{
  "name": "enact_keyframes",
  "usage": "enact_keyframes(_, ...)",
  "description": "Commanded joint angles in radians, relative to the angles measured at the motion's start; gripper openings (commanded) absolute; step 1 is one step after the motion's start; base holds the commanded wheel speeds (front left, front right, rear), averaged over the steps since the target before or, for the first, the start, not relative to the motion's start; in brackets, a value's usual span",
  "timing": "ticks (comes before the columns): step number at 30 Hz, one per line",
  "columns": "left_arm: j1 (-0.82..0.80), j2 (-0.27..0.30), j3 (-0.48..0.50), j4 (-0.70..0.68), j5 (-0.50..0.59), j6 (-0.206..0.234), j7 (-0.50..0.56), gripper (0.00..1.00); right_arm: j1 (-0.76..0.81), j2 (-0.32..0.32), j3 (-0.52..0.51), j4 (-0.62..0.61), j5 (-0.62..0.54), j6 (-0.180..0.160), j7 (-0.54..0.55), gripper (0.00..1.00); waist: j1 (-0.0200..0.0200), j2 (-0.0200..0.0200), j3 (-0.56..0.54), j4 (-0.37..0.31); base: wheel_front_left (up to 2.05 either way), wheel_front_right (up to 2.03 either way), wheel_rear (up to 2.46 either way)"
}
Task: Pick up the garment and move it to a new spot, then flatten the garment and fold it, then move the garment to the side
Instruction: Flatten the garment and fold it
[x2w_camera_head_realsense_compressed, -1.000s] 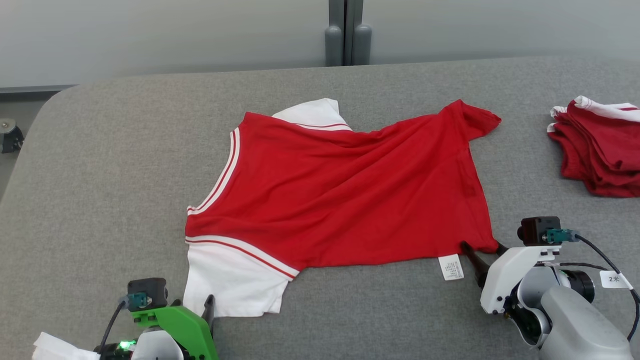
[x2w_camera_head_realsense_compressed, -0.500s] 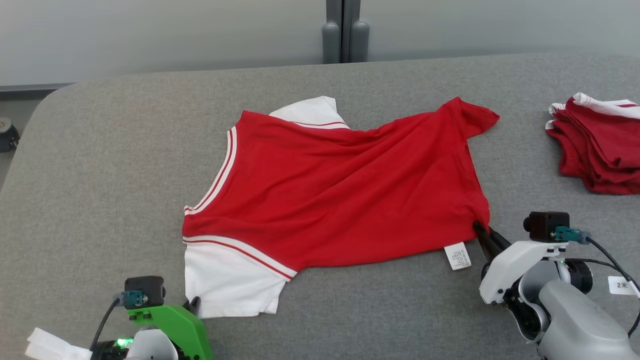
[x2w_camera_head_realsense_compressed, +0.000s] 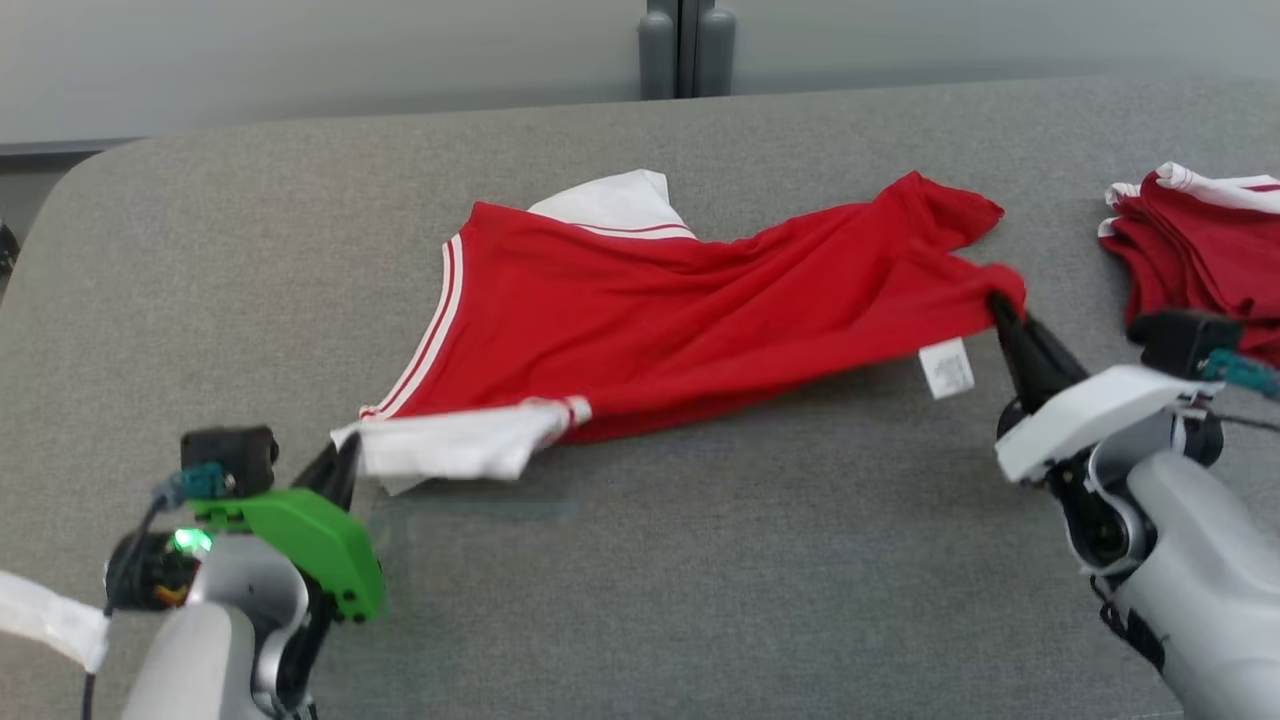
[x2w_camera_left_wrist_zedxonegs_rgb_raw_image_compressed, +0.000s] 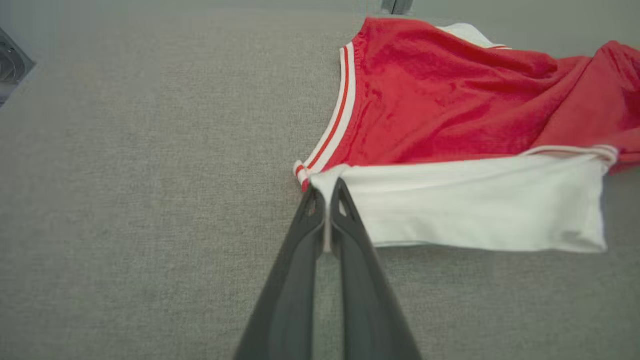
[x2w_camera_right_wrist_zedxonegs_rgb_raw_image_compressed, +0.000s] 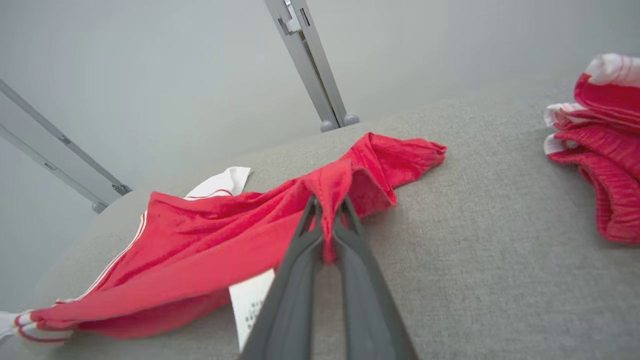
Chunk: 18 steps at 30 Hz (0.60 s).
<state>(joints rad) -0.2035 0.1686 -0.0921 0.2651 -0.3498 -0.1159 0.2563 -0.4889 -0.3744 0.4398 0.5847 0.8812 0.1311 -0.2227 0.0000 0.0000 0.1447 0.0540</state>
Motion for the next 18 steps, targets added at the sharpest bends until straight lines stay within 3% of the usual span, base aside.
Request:
enact_keyframes(1,-0.050,0.020,-0.005,-0.013,0.006,-0.005,0.006,0.00,-0.035,-0.010,0.003,-0.025,0.021,-0.001,-0.009,0.00,0.0000,0.0000,0.045,-0.004,0.00,0.00,0.00)
enact_keyframes(10,-0.484,0.041,-0.007,0.010,-0.126,-0.015,-0.001,0.00,-0.357,-0.105,0.064,-0.047,0.038,-0.001,-0.008,0.00,0.0000,0.0000,0.246,-0.024,0.00,0.00,0.00)
enact_keyframes(18,-0.901,0.071,0.024,0.225,-0.149,-0.015,-0.070,0.00,-0.703,-0.074,0.157,0.077,0.061,-0.001,-0.011,0.00,0.0000,0.0000,0.378,-0.066,0.00,0.00,0.00)
